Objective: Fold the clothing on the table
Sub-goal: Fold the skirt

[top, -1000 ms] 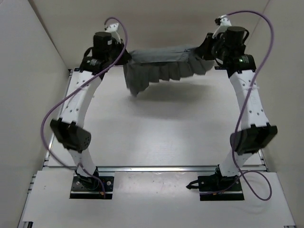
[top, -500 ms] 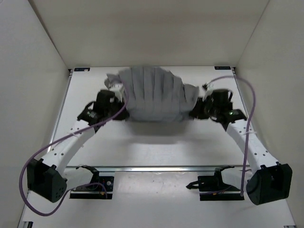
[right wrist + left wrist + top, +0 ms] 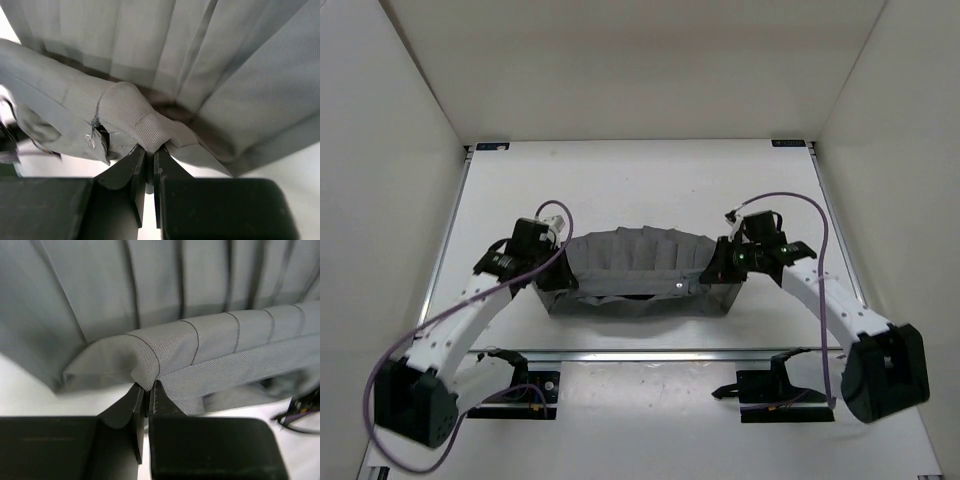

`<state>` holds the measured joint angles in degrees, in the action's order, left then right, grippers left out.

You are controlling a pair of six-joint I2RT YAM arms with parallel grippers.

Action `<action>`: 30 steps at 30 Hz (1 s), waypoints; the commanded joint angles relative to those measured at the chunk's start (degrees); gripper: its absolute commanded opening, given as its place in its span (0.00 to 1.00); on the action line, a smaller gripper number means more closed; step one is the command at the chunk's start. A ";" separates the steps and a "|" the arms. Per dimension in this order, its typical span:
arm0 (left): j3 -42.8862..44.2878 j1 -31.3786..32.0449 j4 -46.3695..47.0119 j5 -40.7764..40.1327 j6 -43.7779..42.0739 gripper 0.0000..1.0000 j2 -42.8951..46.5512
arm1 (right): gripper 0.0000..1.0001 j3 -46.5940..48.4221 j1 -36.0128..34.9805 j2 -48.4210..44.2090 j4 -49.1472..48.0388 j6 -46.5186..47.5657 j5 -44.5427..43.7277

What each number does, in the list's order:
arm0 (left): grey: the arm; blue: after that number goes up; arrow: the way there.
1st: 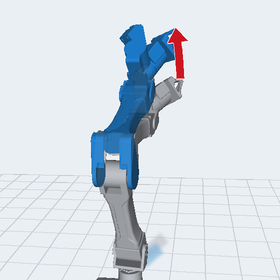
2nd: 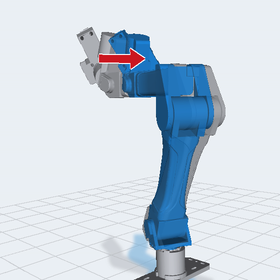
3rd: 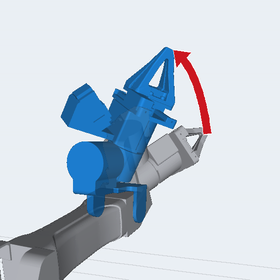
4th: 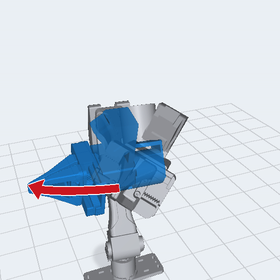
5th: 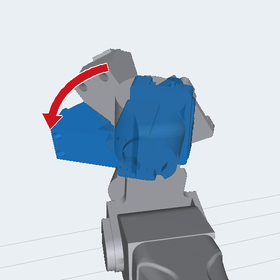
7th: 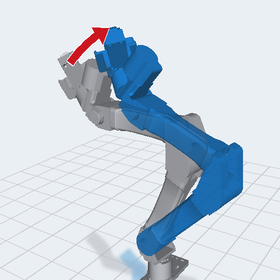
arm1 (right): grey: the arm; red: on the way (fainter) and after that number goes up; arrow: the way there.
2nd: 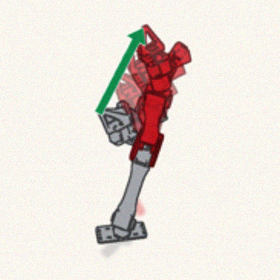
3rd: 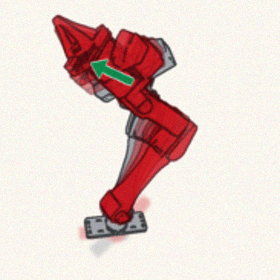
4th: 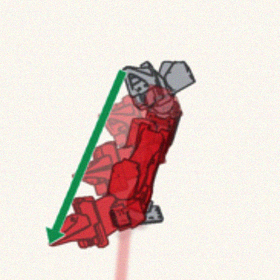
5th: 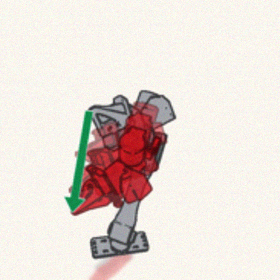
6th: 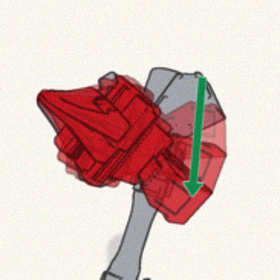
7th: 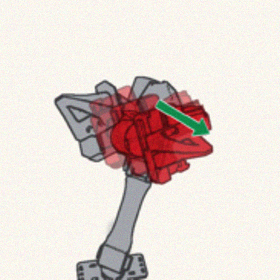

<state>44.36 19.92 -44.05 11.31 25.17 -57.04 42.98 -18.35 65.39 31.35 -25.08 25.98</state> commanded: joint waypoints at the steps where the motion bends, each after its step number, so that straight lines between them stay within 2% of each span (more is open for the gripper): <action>1: 3.44 -5.06 6.85 -1.21 -2.32 0.00 -10.34 | 0.00 5.79 4.89 7.71 -5.24 3.37 -1.20; 2: 4.32 -6.90 8.27 0.01 -2.32 0.00 -12.73 | 0.04 6.93 6.12 8.87 -5.86 3.46 0.03; 4: 6.69 -8.58 10.47 0.73 -2.14 0.00 -19.31 | 0.00 8.43 7.26 13.26 -9.63 3.11 1.62; 10: 20.05 -9.64 9.78 1.16 -4.60 0.00 -32.68 | 0.00 15.90 9.65 22.31 -16.58 0.56 5.22; 12: 25.84 -10.51 8.20 2.13 -4.16 0.00 -35.50 | 0.00 23.34 9.74 25.22 -13.88 1.69 6.36; 15: 31.03 -10.17 8.19 2.84 -5.03 0.00 -36.75 | 0.00 31.87 8.42 28.56 -10.28 4.68 3.65; 17: 35.34 -9.20 7.76 0.56 -6.27 0.00 -37.27 | 0.00 37.42 8.07 29.79 -8.60 6.35 0.75; 21: 51.74 -9.11 5.39 0.73 -8.64 0.00 -40.34 | 0.00 59.43 11.05 35.24 1.05 9.51 -1.54; 22: 56.40 -8.85 5.55 -1.27 -8.82 0.00 -40.43 | 0.00 66.37 11.05 36.03 2.56 10.83 -3.46; 24: 59.25 -8.59 9.57 -7.06 -8.73 0.00 -37.38 | 0.00 72.91 11.23 35.26 5.38 12.67 -7.58; 25: 56.57 -7.80 11.95 -8.40 -8.38 0.00 -36.14 | 0.00 73.03 10.88 34.55 4.60 14.34 -10.13; 27: 47.81 -6.66 24.66 -10.95 -9.87 0.00 -27.82 | 0.00 68.05 10.00 29.21 1.01 17.69 -13.84; 28: 44.01 -5.35 25.59 -15.83 -9.27 0.00 -26.39 | 0.00 62.28 10.52 27.62 0.21 17.78 -14.98; 30: 40.48 -5.07 22.98 -14.66 -9.87 0.00 -23.84 | 0.00 52.88 11.49 21.13 -2.16 17.26 -12.98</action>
<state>90.04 15.40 -23.22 5.98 17.54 -85.67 104.51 -9.26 93.58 30.02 -11.44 19.79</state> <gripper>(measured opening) 0.136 0.053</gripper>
